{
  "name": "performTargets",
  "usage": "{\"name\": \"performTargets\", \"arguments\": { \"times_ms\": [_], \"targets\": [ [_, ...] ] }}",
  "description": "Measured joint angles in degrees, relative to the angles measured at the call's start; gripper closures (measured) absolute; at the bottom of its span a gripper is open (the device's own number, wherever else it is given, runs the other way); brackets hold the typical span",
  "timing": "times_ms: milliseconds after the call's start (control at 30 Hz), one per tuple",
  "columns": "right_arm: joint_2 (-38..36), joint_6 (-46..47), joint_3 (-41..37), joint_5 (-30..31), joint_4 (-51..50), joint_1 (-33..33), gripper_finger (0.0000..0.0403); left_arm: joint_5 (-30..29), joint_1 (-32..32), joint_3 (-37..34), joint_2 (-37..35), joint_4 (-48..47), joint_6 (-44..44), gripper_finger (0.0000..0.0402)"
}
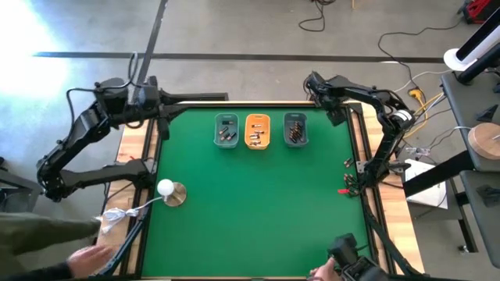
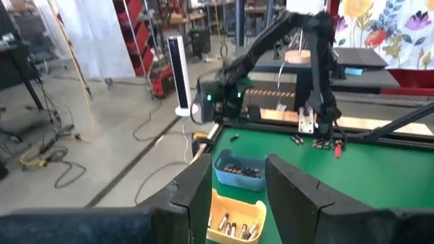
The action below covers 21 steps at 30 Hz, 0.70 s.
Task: Sort batteries
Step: Put the small brown battery into the gray bin
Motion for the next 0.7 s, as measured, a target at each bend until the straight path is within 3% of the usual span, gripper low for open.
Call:
{"name": "performTargets", "arguments": {
  "times_ms": [167, 367, 700],
  "targets": [
    [0.59, 7.37, -2.71, -2.36, 0.22, -1.5, 0.0252, -0.05, 0.0, 0.0, -3.41, -0.94, -0.08, 0.0284],
    [0.64, 7.78, -5.5, -5.31, 0.9, -4.18, 0.0265, -0.4, 0.0, 0.0, -6.25, -1.18, -0.81, 0.0284],
    [0.64, 9.52, -10.59, -6.08, 14.42, -5.6, 0.0285, -12.54, 0.0, 0.0, -9.4, -5.71, -0.85, 0.0284]
  ]
}}
